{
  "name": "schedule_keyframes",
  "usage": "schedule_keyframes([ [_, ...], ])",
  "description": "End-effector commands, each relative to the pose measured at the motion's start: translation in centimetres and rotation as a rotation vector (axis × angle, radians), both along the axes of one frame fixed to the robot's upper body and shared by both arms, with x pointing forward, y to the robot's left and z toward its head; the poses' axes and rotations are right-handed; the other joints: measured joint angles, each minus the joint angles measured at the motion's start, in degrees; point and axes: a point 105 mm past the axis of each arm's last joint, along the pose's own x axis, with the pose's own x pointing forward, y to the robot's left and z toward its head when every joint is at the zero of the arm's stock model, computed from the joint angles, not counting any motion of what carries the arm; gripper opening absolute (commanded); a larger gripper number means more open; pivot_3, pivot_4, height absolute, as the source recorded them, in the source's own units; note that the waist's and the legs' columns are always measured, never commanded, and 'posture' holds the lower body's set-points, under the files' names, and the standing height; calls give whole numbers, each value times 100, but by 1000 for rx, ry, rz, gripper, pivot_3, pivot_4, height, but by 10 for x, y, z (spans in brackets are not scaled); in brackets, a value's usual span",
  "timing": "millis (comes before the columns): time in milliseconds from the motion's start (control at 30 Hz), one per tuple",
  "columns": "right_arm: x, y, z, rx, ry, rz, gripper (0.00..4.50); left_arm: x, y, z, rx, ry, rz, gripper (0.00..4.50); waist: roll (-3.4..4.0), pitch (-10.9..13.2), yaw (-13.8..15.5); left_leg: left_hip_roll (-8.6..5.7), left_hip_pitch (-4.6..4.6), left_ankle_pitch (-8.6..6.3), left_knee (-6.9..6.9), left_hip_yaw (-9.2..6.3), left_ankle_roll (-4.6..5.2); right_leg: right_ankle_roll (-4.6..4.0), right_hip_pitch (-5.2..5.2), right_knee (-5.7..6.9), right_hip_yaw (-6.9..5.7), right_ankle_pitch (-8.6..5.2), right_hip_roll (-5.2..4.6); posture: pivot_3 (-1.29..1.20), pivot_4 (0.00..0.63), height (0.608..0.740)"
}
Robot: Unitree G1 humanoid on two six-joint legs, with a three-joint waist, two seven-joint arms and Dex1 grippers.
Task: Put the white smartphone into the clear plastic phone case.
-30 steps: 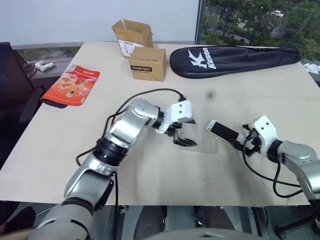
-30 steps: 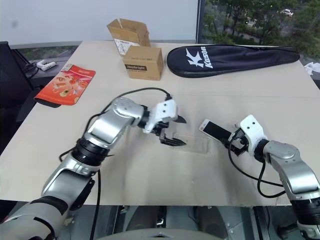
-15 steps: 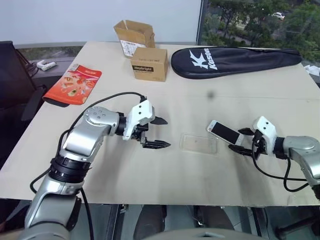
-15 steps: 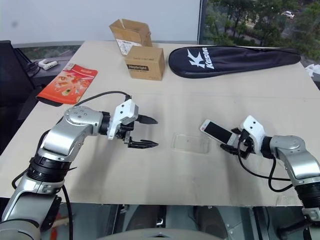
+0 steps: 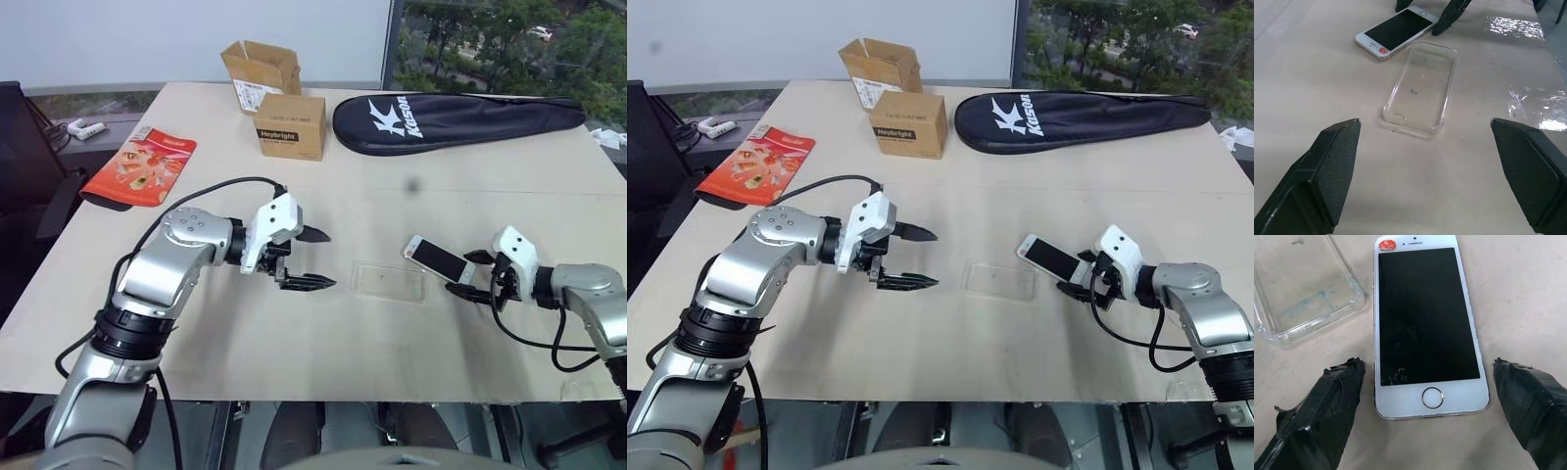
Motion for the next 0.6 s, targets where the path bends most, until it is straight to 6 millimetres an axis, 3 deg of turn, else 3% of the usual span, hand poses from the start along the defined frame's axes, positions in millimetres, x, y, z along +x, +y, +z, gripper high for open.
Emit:
schedule_keyframes([
  [33,-6,-4,-16,-1,71,-25,4500,6,-6,11,-22,-54,-22,4408,0,0,3,0,-1,0,0,1,0,0,0,0,-1,0,0,0,150,732],
  [267,-13,-2,-21,-5,96,-7,4500,9,-6,11,-19,-58,-29,4408,0,0,5,0,-2,0,0,3,0,0,0,-2,0,0,0,0,150,732],
  [433,-12,3,-20,5,91,-1,2948,11,-6,10,-11,-59,-26,4500,0,0,10,0,-4,0,-2,2,0,0,0,-2,-8,-1,0,0,150,732],
  [600,-9,2,-16,5,71,1,2924,12,-8,10,-13,-64,-29,4500,0,0,6,2,-5,0,-3,2,0,0,0,-1,-17,-1,2,0,150,732],
])
